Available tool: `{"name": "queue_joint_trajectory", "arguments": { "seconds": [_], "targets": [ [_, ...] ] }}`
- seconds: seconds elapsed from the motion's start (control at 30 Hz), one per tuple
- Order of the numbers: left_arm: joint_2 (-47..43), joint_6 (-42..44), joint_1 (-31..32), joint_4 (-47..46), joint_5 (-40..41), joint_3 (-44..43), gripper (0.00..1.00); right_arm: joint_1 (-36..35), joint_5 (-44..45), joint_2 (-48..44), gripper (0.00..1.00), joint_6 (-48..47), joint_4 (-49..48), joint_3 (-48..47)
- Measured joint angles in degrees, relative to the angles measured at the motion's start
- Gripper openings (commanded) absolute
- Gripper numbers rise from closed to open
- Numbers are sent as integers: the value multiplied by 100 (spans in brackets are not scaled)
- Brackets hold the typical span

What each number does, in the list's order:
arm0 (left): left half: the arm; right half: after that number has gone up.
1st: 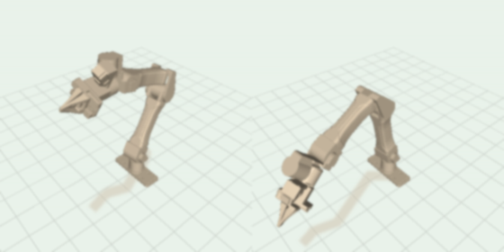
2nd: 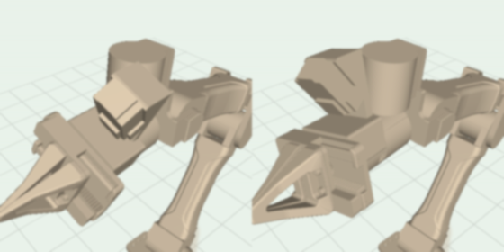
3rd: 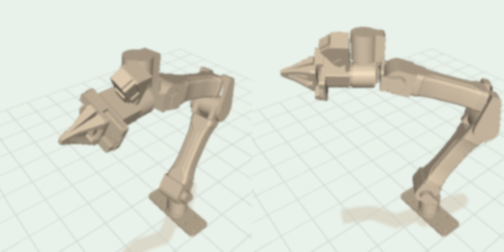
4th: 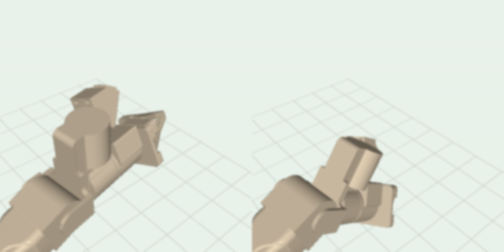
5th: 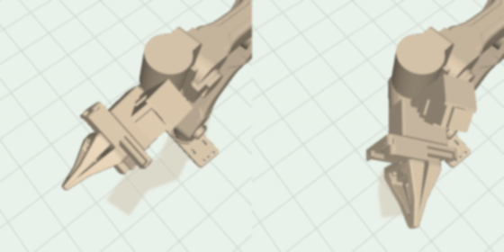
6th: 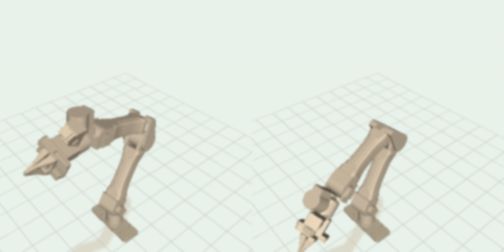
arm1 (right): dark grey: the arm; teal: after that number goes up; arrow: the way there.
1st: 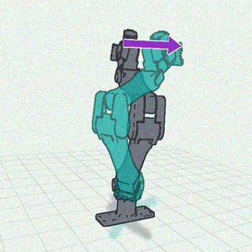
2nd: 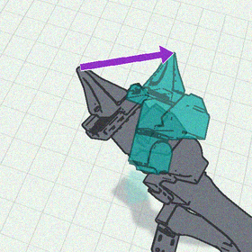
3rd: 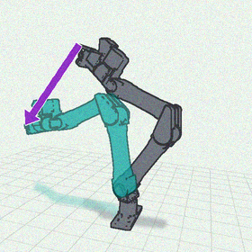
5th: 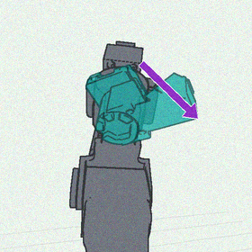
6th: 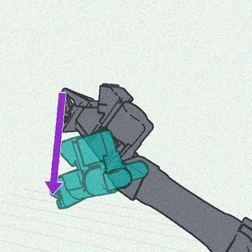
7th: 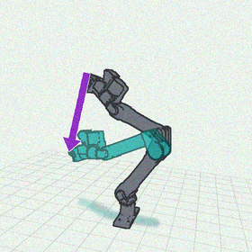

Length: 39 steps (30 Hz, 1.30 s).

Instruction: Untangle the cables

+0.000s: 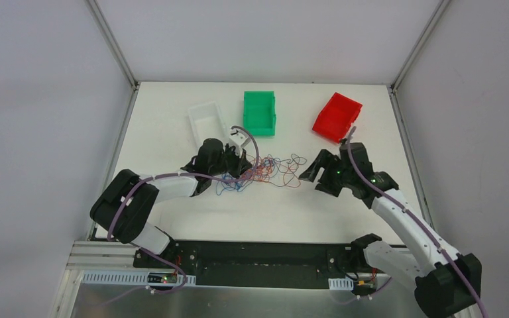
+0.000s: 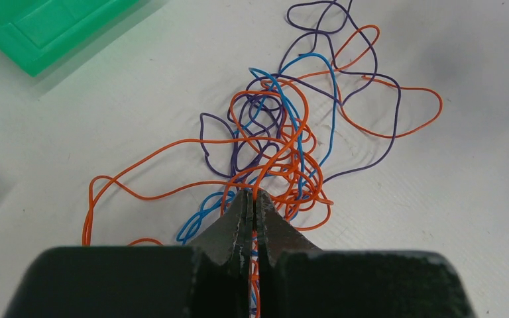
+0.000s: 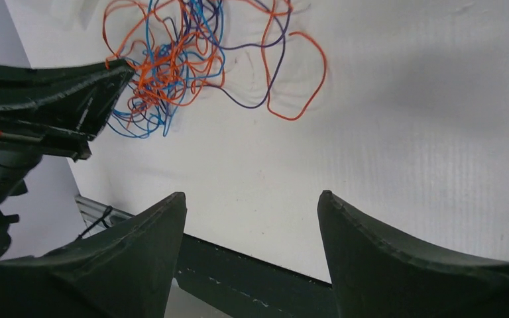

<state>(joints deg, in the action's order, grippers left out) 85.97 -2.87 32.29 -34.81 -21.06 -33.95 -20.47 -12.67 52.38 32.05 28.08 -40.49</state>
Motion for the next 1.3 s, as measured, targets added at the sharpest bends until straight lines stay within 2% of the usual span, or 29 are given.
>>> {"name": "queue_joint_trajectory", "arguments": {
  "seconds": [0.23,0.43,0.6,0.87,1.07,1.1,1.2,1.3],
  "targets": [
    [39,-81,0,-4,-2,-66,0,-1154,625,1021,70,280,-748,-20],
    [37,-76,0,37,-7,-66,0,-1882,1711,1117,71,1239,-2098,704],
    [24,-74,0,109,-4,-66,0,-2535,2570,1502,67,1932,-2614,822],
    [-85,-52,0,275,50,-90,0,-2968,3456,2557,62,3016,-3427,839],
    [-149,-28,0,363,63,-94,0,-3029,3963,3051,52,3635,-3799,863],
    [-149,-17,0,391,63,-94,0,-3032,4039,3112,45,3696,-3877,861],
    [-149,22,0,431,68,-96,0,-3032,4199,3292,13,3799,-4002,826],
    [-149,59,0,498,144,-120,0,-3032,4223,3432,11,3812,-3928,787]
  ]
}}
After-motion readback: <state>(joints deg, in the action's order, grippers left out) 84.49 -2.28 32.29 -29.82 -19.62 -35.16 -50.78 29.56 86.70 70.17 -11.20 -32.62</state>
